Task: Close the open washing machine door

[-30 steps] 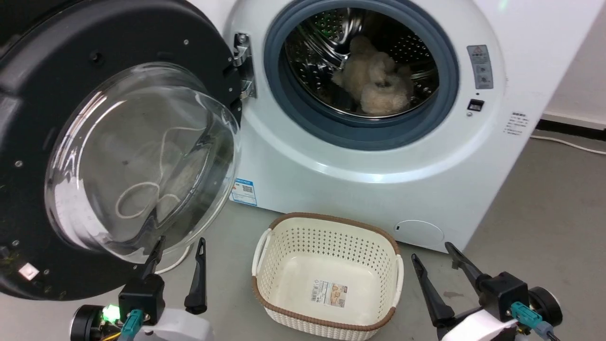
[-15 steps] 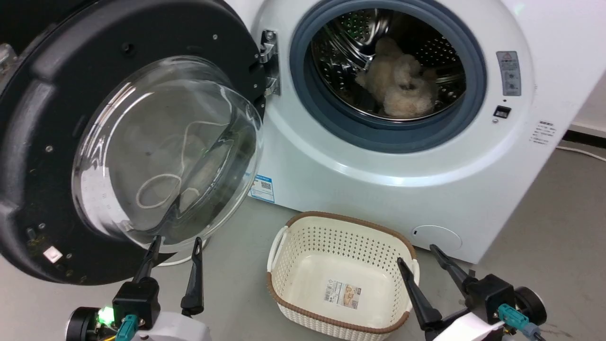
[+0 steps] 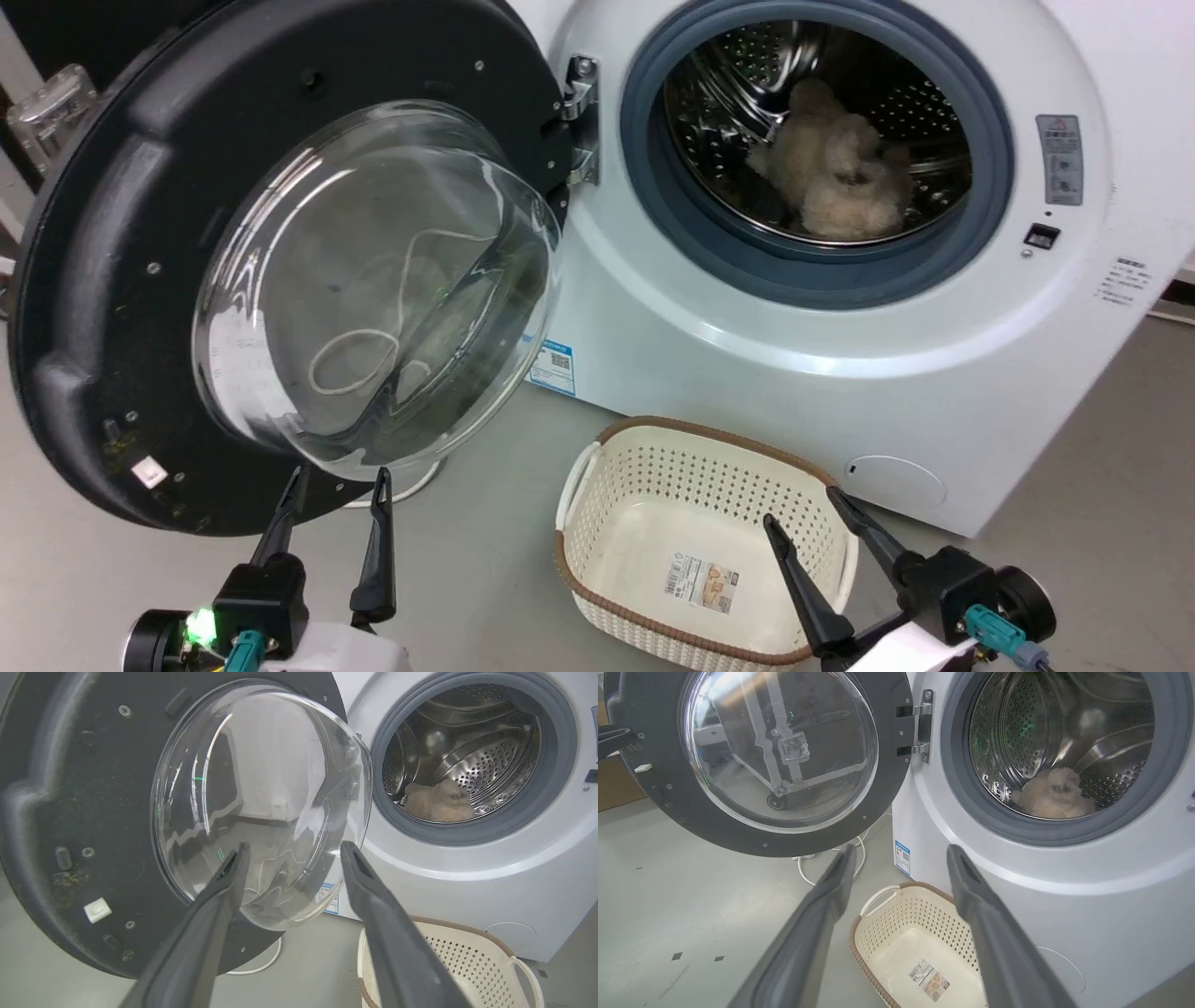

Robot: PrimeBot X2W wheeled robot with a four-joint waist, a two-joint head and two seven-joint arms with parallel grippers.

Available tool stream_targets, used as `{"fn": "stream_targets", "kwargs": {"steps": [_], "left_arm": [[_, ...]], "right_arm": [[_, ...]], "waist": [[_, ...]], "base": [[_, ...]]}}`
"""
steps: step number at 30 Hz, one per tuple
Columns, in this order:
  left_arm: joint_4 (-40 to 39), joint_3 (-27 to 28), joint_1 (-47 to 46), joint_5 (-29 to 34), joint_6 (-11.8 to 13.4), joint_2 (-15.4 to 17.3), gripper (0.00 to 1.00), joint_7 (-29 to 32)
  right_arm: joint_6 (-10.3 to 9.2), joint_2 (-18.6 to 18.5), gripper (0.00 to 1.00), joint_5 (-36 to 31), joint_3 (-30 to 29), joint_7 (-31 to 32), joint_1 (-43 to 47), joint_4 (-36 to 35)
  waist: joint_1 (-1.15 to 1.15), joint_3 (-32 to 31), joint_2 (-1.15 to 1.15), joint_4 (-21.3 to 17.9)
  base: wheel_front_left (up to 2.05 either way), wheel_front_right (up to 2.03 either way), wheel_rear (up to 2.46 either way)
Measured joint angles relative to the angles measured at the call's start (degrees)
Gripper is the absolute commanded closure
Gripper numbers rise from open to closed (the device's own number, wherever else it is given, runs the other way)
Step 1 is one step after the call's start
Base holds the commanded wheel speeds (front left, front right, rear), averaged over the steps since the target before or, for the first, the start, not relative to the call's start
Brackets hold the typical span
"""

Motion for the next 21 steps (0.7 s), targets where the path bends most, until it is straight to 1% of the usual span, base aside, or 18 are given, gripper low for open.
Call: {"fn": "stream_targets", "kwargs": {"steps": [21], "left_arm": [[-0.21, 0.03, 0.72, -0.05, -0.18, 0.51, 0.00, -2.50]], "right_arm": [[0.00, -0.19, 0.00, 1.10, 3.09, -2.34, -0.13, 2.26]], "waist": [[0.00, 0.09, 0.00, 5.05]], "base": [[0.00, 0.00, 0.00]]}}
